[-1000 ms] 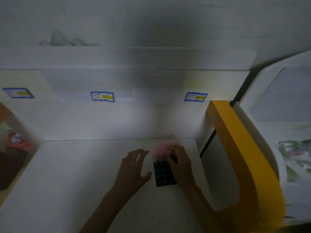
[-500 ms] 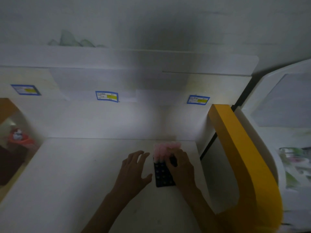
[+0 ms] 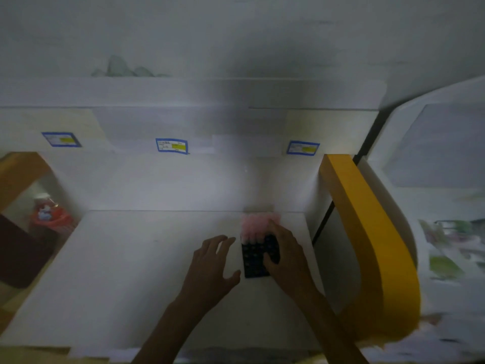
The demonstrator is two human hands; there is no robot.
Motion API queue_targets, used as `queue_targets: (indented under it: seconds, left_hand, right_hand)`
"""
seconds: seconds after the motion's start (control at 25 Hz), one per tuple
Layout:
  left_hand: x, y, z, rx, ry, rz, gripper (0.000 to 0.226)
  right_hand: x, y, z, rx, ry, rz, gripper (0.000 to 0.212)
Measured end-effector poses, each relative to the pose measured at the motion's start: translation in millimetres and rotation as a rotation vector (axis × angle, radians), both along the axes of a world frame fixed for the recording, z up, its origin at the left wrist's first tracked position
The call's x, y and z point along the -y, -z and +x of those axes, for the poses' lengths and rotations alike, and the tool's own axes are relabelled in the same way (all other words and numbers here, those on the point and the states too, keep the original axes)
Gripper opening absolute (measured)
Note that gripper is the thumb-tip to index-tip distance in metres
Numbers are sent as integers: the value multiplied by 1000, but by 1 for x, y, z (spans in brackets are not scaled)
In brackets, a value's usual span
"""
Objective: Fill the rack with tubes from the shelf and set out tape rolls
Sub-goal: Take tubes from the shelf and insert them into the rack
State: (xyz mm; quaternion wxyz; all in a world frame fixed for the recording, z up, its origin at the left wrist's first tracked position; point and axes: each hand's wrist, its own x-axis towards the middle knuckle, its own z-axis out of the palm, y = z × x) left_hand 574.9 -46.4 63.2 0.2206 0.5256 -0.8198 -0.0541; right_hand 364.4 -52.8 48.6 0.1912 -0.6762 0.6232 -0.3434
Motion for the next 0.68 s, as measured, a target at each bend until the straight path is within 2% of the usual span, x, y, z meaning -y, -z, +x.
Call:
queue_targets:
  seconds: [0.24, 0.4, 0.52, 0.68]
  left_hand:
    - [-20, -5, -9, -10, 153, -20, 71]
    - [-45, -7, -12, 11, 260, -6, 66]
    - [-63, 0, -15, 9, 328, 48, 64]
    - [-91, 8, -37, 9, 466, 91, 62]
  right_hand:
    - [-62, -14, 2, -35, 34, -73, 66]
    - [-112, -8, -1, -103, 142, 9, 72]
    - [-153, -2, -5, -145, 201, 21, 66]
    - [-210, -2, -19, -105, 262, 108, 63]
